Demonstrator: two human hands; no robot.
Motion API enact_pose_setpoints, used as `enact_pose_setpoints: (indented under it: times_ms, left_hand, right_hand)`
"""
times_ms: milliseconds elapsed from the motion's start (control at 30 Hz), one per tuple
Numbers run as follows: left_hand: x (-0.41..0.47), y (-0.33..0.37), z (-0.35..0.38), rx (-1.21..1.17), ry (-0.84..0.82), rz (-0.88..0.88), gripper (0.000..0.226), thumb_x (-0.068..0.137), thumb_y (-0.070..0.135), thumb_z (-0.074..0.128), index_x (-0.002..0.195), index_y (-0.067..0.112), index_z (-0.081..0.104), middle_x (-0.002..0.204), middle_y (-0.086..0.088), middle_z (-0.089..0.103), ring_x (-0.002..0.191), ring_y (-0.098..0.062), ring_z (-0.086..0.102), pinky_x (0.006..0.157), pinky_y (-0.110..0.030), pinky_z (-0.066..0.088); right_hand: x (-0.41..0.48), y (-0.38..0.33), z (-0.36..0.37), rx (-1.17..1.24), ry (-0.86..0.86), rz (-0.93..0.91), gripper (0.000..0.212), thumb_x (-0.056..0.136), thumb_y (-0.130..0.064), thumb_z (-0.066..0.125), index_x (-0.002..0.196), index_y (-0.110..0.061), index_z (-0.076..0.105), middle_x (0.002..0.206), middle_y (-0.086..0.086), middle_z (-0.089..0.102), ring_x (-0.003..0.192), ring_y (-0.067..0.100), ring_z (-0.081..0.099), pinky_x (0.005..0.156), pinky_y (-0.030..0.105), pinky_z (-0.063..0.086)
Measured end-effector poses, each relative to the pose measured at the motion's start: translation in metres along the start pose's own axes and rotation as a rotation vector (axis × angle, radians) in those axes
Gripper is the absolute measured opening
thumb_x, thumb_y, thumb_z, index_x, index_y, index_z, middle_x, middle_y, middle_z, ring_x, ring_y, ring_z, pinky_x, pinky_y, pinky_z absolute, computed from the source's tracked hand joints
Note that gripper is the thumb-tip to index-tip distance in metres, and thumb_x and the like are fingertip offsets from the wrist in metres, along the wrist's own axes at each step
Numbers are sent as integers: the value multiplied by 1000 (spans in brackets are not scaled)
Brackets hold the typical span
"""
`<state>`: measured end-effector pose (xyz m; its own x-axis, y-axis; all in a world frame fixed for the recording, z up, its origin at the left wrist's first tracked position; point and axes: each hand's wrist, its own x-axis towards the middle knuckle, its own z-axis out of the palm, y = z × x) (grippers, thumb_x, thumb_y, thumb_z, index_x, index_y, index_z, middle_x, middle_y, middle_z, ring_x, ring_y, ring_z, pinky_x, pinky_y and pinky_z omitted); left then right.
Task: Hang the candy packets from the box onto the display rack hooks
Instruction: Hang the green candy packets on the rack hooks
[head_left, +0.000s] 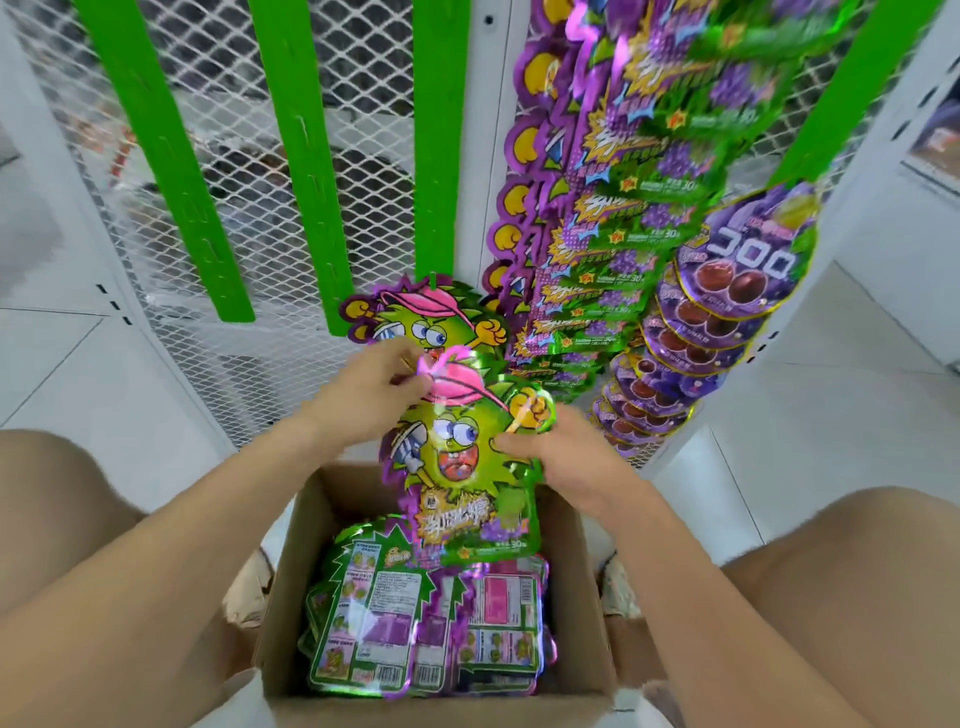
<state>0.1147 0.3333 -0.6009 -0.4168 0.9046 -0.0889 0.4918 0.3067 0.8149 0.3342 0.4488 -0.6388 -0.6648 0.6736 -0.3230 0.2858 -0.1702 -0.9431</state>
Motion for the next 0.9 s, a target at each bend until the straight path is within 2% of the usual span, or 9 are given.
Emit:
enact_pose_setpoints:
  times_ms: [67, 133, 233, 333, 433, 500, 633, 767, 900]
  left_hand:
    - [-1, 6, -10, -155, -3, 37, 6, 105, 16, 63, 100, 17, 67, 84, -12, 60, 80, -21, 51, 76, -35, 37]
    - [-4, 9, -18, -183, -38, 71, 8, 105, 14, 64, 99, 17, 68, 84, -14, 60, 83, -21, 50, 79, -36, 35]
    - [-6, 20, -23, -168, -66, 130, 13, 104, 8, 63, 102, 17, 71, 97, -18, 70, 92, -16, 59, 85, -36, 45]
    - [-2, 29, -27, -123, -57, 166, 19, 105, 14, 63, 99, 29, 70, 94, -5, 70, 88, -17, 58, 84, -39, 48]
    - [8, 34, -28, -140, 29, 189, 12, 100, 22, 68, 99, 34, 69, 90, 9, 68, 85, -15, 60, 85, -38, 49]
    - [14, 44, -24, -122, 176, 154, 26, 98, 18, 72, 119, 31, 65, 110, 7, 69, 102, -16, 65, 95, -39, 53]
    - [28, 65, -21, -89, 381, 103, 67, 91, 1, 64, 152, 17, 40, 150, 1, 52, 137, -17, 49, 119, -39, 40]
    - [45, 73, -28, -212, 437, 99, 58, 86, -2, 59, 139, 20, 54, 134, 5, 62, 124, -15, 58, 107, -35, 46]
    - [54, 75, -39, -342, 310, 81, 34, 86, 9, 55, 116, 20, 66, 102, 6, 68, 94, -15, 63, 83, -33, 48]
  right_hand:
    - [-7, -16, -2, 46, -28, -3, 27, 81, -1, 82, 108, -4, 76, 106, 16, 79, 96, 31, 75, 85, 43, 62]
    - [-15, -36, -6, -93, -6, -69, 11, 85, -13, 84, 96, -11, 80, 95, 9, 81, 88, 24, 77, 83, 37, 61]
    - [-20, -62, -11, -342, 49, -232, 25, 86, -39, 84, 99, -17, 82, 80, -4, 80, 75, 6, 74, 73, 19, 53]
    - [-14, -83, -10, -466, 61, -383, 24, 95, -35, 76, 112, -19, 75, 56, -3, 60, 51, 2, 42, 54, 19, 38]
    - [2, -95, -6, -732, 99, -539, 42, 94, -52, 62, 101, -12, 72, 72, 16, 67, 60, 16, 56, 66, 35, 54]
    - [11, -105, -7, -838, 167, -565, 42, 94, -48, 60, 94, -8, 68, 77, 15, 70, 74, 34, 67, 78, 40, 56]
    - [25, -119, -3, -885, 293, -627, 17, 100, -26, 66, 89, -13, 70, 72, 7, 68, 72, 32, 61, 71, 35, 47]
    - [42, -117, 12, -901, 410, -662, 9, 101, -25, 64, 93, -23, 68, 79, 4, 70, 78, 32, 62, 70, 41, 52]
    - [51, -124, 27, -817, 500, -727, 17, 101, -31, 63, 115, -27, 73, 96, 2, 77, 94, 33, 67, 79, 44, 56]
